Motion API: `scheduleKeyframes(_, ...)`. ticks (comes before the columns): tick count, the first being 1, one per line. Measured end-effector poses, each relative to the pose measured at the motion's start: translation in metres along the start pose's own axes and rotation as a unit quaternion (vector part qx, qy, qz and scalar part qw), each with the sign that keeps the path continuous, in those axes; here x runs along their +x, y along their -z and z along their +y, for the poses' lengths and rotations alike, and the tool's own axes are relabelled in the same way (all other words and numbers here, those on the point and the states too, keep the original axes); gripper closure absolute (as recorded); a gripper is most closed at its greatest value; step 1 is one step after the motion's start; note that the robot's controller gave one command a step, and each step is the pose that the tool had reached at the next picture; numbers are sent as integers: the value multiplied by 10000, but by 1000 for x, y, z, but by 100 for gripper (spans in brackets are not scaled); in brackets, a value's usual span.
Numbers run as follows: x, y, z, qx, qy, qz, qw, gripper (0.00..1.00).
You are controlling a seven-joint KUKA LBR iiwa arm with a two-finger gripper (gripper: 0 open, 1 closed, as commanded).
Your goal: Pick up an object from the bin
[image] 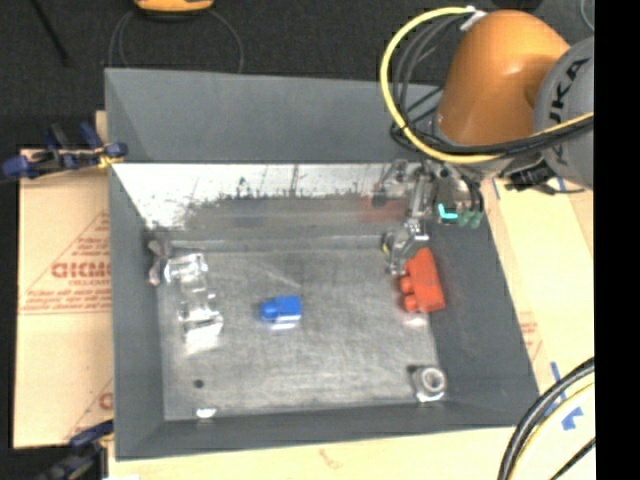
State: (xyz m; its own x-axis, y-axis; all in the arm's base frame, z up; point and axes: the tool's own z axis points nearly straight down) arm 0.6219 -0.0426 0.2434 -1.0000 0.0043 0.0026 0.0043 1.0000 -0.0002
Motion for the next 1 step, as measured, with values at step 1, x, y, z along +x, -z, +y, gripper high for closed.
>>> scheduleKeyframes(1, 63, -92, 19, -2, 156, 24, 9999, 0)
